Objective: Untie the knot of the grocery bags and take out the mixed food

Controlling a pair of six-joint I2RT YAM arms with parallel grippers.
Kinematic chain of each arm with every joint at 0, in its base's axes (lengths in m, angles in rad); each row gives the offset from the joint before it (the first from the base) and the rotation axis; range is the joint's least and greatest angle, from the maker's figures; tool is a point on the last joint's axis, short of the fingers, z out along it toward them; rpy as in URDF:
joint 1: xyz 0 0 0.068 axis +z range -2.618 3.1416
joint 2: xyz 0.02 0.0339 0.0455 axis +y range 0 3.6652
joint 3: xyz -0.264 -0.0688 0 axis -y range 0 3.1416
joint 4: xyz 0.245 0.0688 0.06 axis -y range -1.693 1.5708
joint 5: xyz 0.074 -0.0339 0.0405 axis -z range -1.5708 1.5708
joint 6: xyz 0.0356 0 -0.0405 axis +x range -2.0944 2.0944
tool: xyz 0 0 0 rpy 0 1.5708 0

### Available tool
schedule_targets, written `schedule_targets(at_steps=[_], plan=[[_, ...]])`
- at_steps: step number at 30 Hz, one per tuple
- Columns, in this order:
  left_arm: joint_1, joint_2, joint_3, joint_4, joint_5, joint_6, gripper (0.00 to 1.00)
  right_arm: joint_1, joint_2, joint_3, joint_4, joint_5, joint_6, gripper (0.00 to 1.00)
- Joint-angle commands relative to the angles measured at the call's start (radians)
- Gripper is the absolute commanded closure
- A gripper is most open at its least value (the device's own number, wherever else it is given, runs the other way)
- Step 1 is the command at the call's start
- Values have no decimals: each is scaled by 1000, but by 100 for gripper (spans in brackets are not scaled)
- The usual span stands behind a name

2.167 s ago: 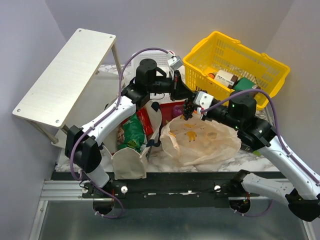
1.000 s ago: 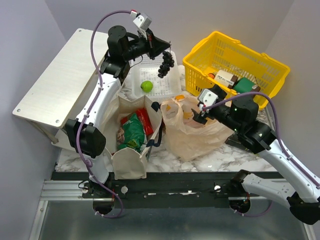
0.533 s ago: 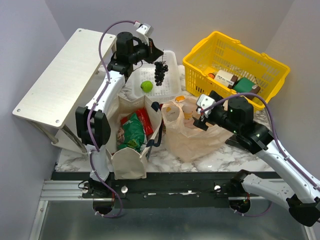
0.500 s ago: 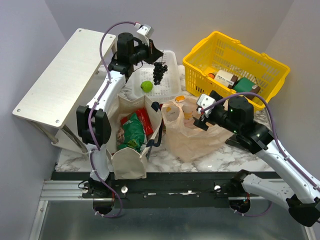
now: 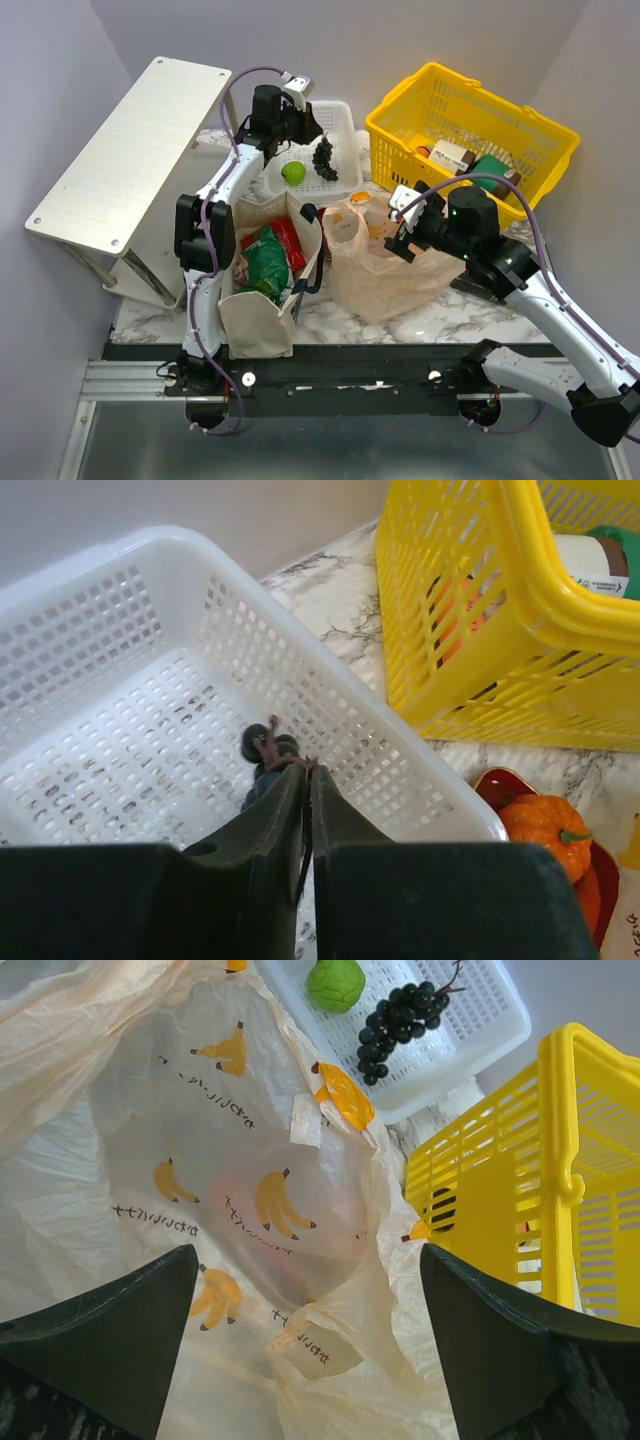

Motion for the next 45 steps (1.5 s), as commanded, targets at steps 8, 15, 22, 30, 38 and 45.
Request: schedule_targets(at_steps=[8,15,22,30,38,45], plan=[[-3,-83,73,27,-89,15,32,-10,-22,-25,16,-28,13,1],[-25,-256,-59,156,306,-193,23,-30,-97,-120,44,67,-33,0],[-212,-388,-147,-156,280,99,14,-50,-209,-217,-25,23,-124,0],[-382,-324,-73,-522,-10,363,2,-49,-319,-314,-200,-108,-253,1],[-468,-391,-185,-626,-44,469,2,-50,-401,-335,-291,-122,-270,1],[-521,-420,-240,-740,45,544,32,-52,-434,-354,-343,-129,-306,2]])
